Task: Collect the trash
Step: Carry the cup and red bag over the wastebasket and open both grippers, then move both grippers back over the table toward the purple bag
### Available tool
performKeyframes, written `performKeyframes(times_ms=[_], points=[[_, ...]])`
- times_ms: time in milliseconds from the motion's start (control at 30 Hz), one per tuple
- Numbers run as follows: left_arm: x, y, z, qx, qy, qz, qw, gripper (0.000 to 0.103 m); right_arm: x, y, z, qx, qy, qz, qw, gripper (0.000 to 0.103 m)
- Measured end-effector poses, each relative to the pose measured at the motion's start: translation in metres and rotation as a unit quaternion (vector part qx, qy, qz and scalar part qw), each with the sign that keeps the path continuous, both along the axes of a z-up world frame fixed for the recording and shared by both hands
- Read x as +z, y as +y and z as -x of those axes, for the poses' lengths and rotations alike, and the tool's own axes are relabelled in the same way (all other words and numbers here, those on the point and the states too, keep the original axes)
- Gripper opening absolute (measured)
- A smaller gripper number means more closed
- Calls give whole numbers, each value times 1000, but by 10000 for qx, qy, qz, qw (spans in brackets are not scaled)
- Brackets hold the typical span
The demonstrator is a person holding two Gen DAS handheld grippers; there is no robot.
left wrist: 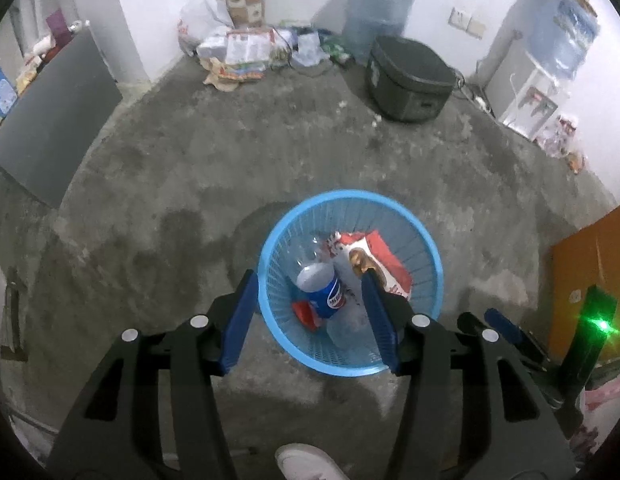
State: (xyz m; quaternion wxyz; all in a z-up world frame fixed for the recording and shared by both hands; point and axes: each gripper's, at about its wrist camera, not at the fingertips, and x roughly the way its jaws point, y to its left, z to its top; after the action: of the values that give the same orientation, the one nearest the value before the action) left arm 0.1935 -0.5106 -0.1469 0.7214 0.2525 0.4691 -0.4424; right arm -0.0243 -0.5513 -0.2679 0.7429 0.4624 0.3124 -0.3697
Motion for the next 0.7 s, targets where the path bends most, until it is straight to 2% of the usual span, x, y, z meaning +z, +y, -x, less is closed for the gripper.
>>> performKeyframes(times_ms=[133, 367, 467, 700], points=[[35, 23, 1, 83, -49, 306, 9995, 51, 19, 10, 5, -3, -167, 123, 9998, 68], [109, 98, 3, 310, -216, 894, 9953, 53, 93, 47, -6, 552, -671, 680, 9939, 68], [143, 147, 6, 481, -296, 1188, 9913, 54, 127, 65, -18, 948, -926, 860, 9874, 68], [196, 266, 8, 974, -652, 1574, 9806, 54, 187, 108, -50, 1875, -1377, 968, 9677, 68]])
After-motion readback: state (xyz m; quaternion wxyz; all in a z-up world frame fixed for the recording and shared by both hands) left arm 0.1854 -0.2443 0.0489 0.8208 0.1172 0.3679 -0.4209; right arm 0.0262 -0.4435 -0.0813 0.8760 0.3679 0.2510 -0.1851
